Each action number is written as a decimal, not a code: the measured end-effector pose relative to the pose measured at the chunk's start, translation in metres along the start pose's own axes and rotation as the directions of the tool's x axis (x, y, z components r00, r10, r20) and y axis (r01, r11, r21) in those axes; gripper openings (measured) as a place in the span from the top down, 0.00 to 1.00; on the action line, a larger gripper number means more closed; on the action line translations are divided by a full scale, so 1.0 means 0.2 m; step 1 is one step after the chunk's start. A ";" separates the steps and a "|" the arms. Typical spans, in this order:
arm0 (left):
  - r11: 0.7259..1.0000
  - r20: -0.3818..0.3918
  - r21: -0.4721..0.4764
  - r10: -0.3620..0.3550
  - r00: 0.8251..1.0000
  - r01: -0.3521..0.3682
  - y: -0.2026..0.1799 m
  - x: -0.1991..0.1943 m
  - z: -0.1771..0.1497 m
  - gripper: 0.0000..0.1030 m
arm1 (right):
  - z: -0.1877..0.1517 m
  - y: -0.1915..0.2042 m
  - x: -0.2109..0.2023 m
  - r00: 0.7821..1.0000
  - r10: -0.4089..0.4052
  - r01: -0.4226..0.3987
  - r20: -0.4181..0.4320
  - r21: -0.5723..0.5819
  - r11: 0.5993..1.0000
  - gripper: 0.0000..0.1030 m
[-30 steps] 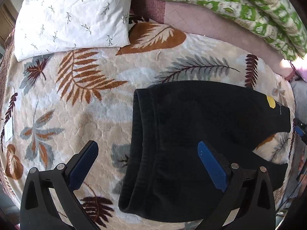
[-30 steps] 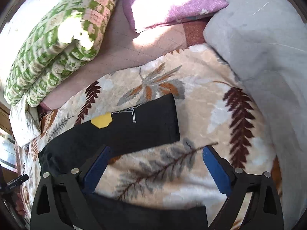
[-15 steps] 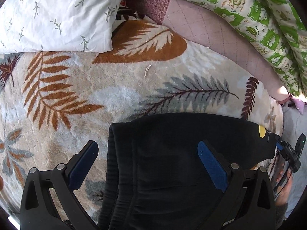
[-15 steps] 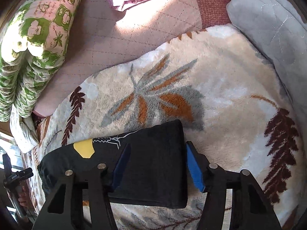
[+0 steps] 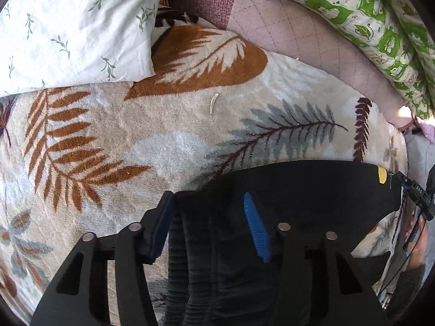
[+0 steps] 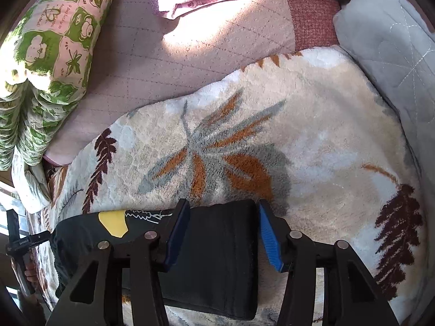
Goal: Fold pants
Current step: 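Grasp the waistband with the left gripper while the right gripper grasps the leg hem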
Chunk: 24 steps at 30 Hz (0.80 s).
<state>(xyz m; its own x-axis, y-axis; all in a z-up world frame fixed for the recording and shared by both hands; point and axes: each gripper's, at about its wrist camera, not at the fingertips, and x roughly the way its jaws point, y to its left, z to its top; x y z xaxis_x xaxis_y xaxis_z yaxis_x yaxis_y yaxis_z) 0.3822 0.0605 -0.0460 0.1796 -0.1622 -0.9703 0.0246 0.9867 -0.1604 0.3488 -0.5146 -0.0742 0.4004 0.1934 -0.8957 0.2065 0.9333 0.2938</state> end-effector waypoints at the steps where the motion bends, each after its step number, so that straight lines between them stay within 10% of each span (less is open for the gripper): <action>1: 1.000 0.007 -0.004 0.010 1.000 -0.010 0.01 -0.01 0.00 0.65 | 0.00 0.00 0.00 1.000 0.001 -0.001 0.002 0.000 1.000 0.68; 6: 0.999 0.032 -0.022 0.035 0.999 -0.034 0.05 -0.08 -0.04 0.93 | -0.02 -0.01 -0.02 1.000 0.018 -0.018 0.020 0.003 1.000 0.78; 24: 0.998 -0.045 -0.053 0.010 0.999 -0.013 0.02 -0.06 -0.10 0.96 | -0.12 0.05 -0.17 0.998 0.012 -0.009 0.059 -0.040 0.999 0.78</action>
<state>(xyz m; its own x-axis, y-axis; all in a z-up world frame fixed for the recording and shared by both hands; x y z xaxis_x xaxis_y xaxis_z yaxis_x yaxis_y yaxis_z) 0.3604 0.0668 -0.0391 0.1357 -0.1520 -0.9790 -0.0304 0.9871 -0.1575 0.3168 -0.5056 -0.0495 0.4546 0.1862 -0.8710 0.1673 0.9427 0.2888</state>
